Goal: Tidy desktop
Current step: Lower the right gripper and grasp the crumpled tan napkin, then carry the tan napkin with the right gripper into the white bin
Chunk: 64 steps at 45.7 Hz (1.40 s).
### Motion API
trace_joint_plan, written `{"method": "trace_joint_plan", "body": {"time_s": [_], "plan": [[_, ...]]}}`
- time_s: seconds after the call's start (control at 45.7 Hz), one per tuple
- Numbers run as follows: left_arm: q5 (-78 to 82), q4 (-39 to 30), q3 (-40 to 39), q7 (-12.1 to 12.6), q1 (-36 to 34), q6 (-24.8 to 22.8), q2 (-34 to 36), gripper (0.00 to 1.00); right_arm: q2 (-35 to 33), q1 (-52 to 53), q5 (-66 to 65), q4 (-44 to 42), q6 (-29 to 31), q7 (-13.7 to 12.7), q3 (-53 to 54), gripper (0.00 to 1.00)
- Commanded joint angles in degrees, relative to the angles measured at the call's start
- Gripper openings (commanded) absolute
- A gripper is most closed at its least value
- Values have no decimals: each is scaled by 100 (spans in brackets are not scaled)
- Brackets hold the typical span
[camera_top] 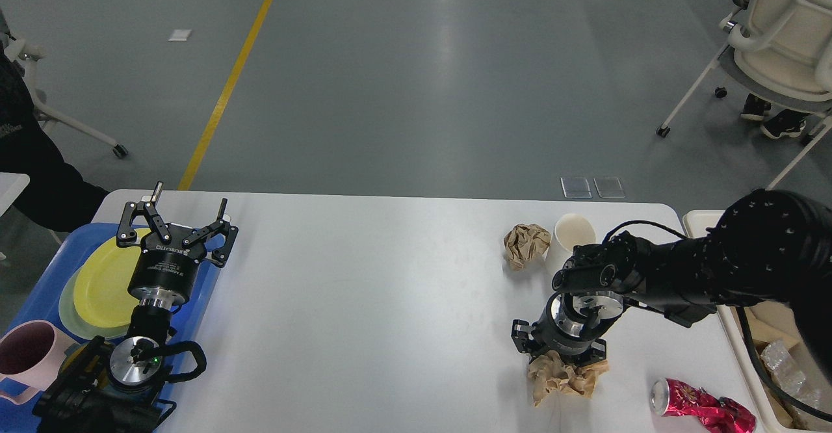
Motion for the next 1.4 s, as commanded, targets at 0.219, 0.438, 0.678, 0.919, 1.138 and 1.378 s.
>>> {"method": "trace_joint_plan", "body": {"time_s": [0.219,0.438,0.678,0.919,1.138,1.378], "plan": [[3,-8,0,0,0,0,0,96,-739,2407,692,1406,1341,-68,-613,0],[3,1,0,0,0,0,0,96,-1134,4429,736,2689,1544,28,-1669,0],[3,-8,0,0,0,0,0,96,-1241,6021,622,3701,1710,1722,-3118,0],[3,1,0,0,0,0,0,96,-1232,6101,147,3674,1737,3078,-4121,0],[3,1,0,0,0,0,0,96,-1276,6083,139,3517,1720,2876,-4174,0],[3,1,0,0,0,0,0,96,-2531,5109,-160,2410,1403,1638,-4201,0]]}}
